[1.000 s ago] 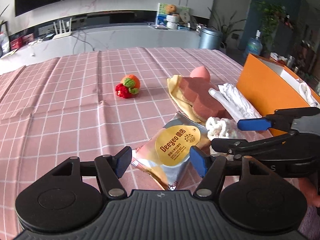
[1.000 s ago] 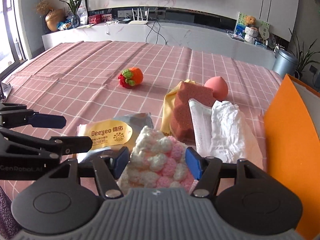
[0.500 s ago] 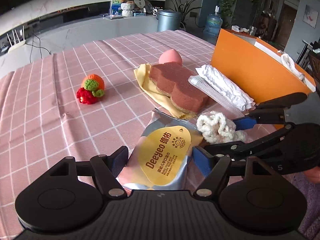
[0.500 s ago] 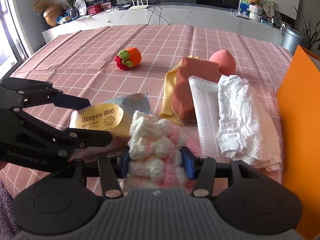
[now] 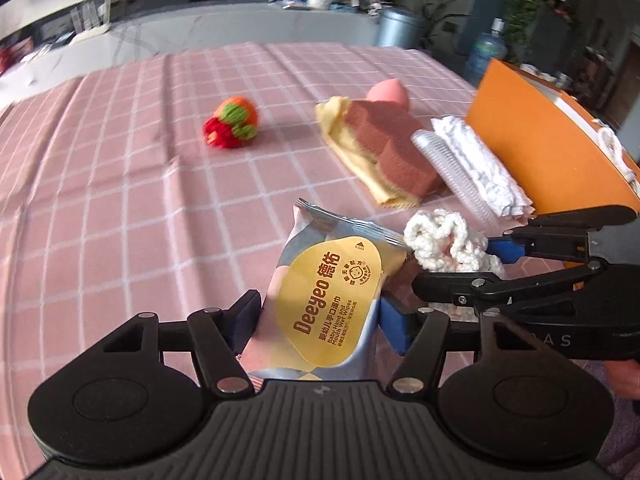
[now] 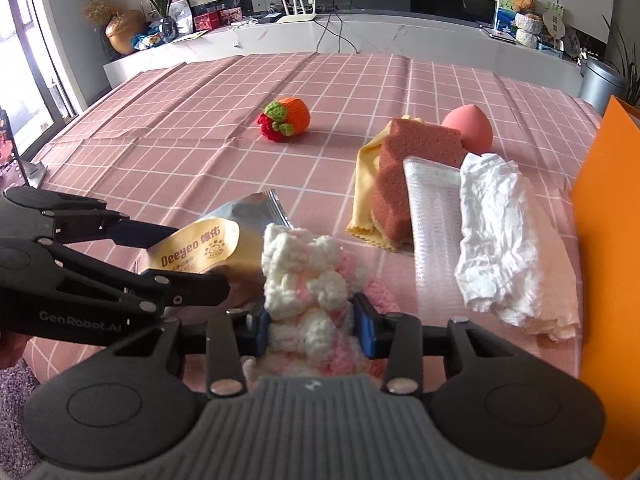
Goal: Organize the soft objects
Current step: 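Grasp the Deeyeo wipe pack with the left tool while the right tool grasps the knitted pouch, then lift and carry the wipe pack with the left tool while the right tool carries the pouch to the box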
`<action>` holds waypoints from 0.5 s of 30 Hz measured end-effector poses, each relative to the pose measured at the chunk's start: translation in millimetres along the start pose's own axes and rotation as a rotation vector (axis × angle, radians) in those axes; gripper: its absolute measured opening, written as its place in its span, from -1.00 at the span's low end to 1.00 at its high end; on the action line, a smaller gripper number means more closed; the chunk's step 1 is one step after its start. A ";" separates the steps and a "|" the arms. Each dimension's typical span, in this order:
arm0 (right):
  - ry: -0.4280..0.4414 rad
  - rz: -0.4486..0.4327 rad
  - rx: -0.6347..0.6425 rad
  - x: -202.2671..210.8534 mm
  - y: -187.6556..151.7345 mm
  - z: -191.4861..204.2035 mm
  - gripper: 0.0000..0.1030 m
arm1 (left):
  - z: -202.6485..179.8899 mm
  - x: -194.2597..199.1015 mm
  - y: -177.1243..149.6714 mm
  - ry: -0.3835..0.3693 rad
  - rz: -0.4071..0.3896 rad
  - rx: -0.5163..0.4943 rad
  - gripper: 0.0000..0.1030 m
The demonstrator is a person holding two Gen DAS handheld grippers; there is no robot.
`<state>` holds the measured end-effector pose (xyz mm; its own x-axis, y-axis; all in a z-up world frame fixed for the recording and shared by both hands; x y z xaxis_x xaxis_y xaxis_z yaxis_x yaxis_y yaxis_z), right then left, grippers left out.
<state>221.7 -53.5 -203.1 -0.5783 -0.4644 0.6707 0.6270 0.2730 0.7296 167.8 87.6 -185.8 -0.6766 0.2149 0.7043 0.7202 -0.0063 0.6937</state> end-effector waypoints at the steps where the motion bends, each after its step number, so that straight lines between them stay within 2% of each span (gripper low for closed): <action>1: 0.015 -0.002 0.006 0.7 -0.8 4.7 -0.20 | 3.4 5.1 -3.8 0.022 0.007 0.029 0.41; 3: 0.046 -0.006 0.033 2.0 -2.9 15.8 -0.20 | 9.5 15.8 -11.9 0.063 0.013 0.078 0.41; 7: 0.071 -0.005 0.093 3.3 -8.5 34.4 -0.16 | 16.0 30.5 -24.6 0.110 0.009 0.115 0.40; 10: 0.062 -0.012 0.122 6.3 -10.6 37.3 0.00 | 16.9 34.1 -27.9 0.110 -0.008 0.129 0.43; 12: 0.060 -0.015 0.108 10.3 -9.8 35.7 0.04 | 16.5 35.1 -27.3 0.111 -0.023 0.121 0.53; 15: 0.039 -0.032 0.078 17.7 -5.9 28.9 0.25 | 14.4 36.4 -25.7 0.088 -0.042 0.108 0.60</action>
<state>192.6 -38.9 -191.7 -0.5753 -0.5061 0.6426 0.5651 0.3221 0.7595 126.9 109.6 -180.1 -0.7140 0.1260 0.6888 0.7000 0.1074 0.7060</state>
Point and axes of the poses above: each gripper's, at about its wrist camera, not at the fingertips, and x roughly against the way its jaws point, z to its left, y to its top, the point moved 9 cm from there along -x, roughly the way its jaws point, and after that the axes turned 8 degrees about -z, right-handed, at the moved point
